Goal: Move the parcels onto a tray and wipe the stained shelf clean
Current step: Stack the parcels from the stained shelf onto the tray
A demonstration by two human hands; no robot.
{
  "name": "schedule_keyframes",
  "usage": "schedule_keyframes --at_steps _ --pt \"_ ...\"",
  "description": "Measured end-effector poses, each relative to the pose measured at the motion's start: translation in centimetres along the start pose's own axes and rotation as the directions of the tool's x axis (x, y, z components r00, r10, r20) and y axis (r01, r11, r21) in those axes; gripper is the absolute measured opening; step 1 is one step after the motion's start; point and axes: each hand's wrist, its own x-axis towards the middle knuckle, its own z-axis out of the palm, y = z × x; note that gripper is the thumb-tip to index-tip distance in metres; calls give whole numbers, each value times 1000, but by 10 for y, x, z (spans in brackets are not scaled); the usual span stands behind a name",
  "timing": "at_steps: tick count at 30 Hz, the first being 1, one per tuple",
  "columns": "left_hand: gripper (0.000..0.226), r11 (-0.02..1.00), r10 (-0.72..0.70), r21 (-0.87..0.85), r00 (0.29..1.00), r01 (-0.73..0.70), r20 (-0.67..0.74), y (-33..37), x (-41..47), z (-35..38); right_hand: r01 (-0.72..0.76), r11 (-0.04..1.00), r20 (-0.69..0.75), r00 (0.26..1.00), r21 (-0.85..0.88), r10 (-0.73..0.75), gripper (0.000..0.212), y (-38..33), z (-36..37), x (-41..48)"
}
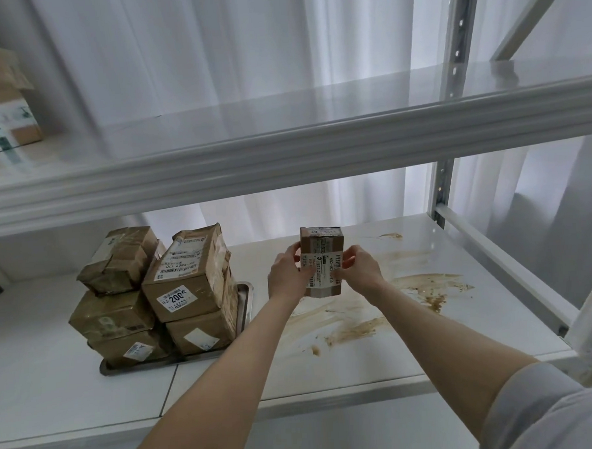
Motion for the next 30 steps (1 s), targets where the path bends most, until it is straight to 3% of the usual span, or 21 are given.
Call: schedule_keyframes --at_steps 7,17,20,24,30 --pt "37 995 -41 -91 999 40 -12 1 4 -7 25 999 5 1000 35 -25 30 -5 -5 5" --pt "34 988 -74 -142 992 58 -105 14 7 -10 -18 997 -26 999 73 20 26 -10 -8 6" --pt "38 978 -84 -192 996 78 -25 16 7 -8 -17 994 -61 998 110 24 14 -16 -14 3" --pt "45 941 -125 -303 987 149 98 14 5 -6 -7 983 -59 998 183 18 25 -20 -19 0" --pt "78 877 -176 -406 957 258 229 13 2 -1 76 989 -49 996 125 -70 32 -25 -25 -8"
